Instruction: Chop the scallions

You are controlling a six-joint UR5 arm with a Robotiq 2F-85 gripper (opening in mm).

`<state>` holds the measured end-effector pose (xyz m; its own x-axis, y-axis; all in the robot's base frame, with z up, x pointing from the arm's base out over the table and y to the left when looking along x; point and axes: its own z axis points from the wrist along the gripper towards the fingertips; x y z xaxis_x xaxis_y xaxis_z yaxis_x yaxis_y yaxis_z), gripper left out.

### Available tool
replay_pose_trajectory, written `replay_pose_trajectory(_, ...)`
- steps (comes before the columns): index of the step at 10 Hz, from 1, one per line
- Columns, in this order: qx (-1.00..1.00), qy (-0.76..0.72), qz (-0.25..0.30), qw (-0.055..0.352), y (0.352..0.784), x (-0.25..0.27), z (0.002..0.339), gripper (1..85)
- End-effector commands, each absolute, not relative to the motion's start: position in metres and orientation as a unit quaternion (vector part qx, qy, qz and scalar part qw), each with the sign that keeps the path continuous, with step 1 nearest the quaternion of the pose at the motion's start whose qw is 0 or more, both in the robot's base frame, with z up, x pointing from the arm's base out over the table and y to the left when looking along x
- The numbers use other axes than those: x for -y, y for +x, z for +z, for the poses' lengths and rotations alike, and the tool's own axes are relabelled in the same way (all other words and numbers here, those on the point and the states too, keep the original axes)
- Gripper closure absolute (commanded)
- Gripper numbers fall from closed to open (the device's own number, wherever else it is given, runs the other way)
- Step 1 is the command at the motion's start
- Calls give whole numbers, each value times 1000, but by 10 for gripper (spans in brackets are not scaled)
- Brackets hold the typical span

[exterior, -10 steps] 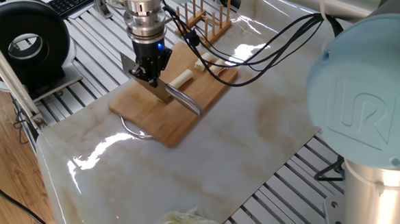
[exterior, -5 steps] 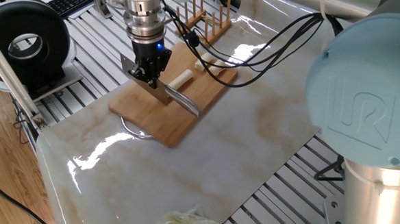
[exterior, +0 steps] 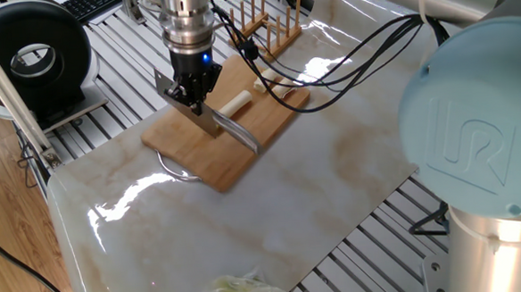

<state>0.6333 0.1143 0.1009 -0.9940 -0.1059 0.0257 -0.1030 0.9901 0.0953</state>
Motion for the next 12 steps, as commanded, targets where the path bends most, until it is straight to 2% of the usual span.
replay_pose_trajectory(1, 996, 61, -51, 30, 627, -105, 130, 843)
replay_pose_trajectory(5, 995, 81, -48, 23, 642, -76, 150, 843)
replay_pose_trajectory(7, 996, 82, -26, 23, 645, -58, 148, 843)
replay_pose_trajectory(12, 997, 63, -31, 6, 662, -54, 138, 843)
